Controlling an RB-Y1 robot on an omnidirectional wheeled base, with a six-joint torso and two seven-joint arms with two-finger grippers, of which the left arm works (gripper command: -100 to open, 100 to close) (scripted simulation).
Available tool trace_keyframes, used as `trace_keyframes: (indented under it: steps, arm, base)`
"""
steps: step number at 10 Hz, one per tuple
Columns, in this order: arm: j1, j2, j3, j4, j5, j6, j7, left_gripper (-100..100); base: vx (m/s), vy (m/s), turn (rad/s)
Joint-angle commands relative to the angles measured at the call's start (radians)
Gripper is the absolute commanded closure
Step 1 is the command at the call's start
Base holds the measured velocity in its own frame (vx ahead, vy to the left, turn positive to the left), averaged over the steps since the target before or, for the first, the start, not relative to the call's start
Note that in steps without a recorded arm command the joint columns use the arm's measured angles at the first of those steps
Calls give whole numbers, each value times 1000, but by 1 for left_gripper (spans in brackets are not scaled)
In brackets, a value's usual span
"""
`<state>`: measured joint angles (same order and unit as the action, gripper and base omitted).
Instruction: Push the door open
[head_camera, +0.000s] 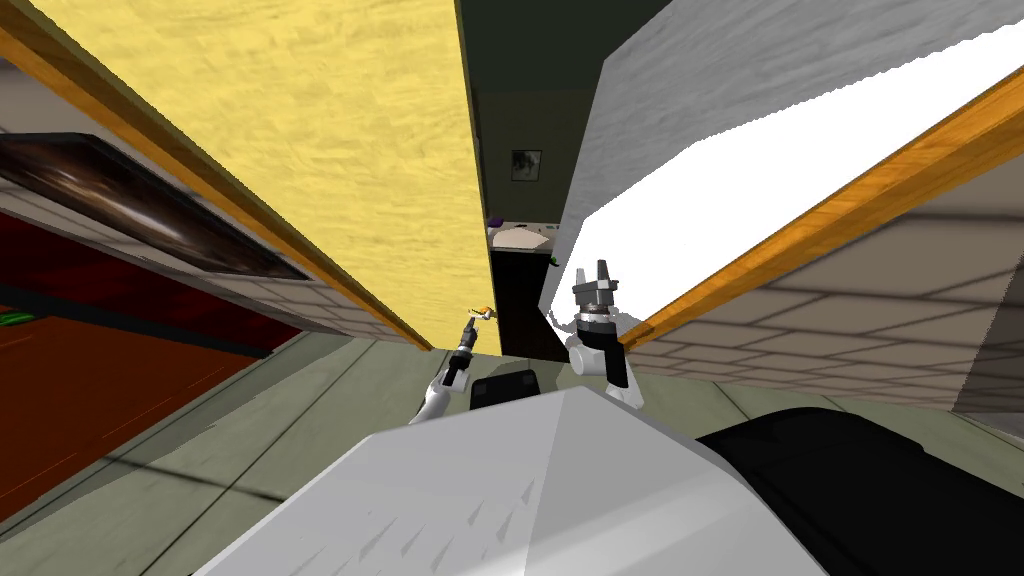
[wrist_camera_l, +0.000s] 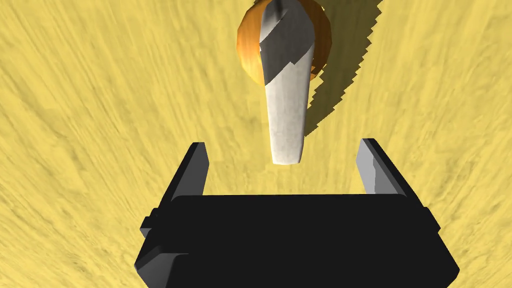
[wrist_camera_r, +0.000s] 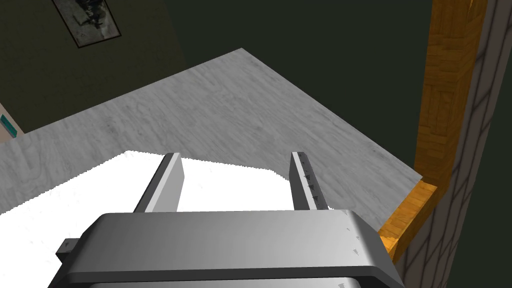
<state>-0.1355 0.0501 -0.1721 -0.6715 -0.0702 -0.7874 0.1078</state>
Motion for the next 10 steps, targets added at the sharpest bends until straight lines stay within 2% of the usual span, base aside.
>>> trace_keyframes:
  steps: [1,3,4,5,10]
  arm:
    - [0,-4,3,2,2,-1,-3,-100]
    - [-1,-17,8,6,4,-3,-6,-100]
    - [-5,-13,7,13,4,-7,-5,-100]
    - [-5,-13,7,13,4,-7,-5,100]
    - [-5,-13,7,13,4,-7,-5,100]
  base:
    - [196,-27,-27]
    - [182,-68,-27]
    - [73,-29,2]
    - [-8,3,2]
    - [-7,4,-6]
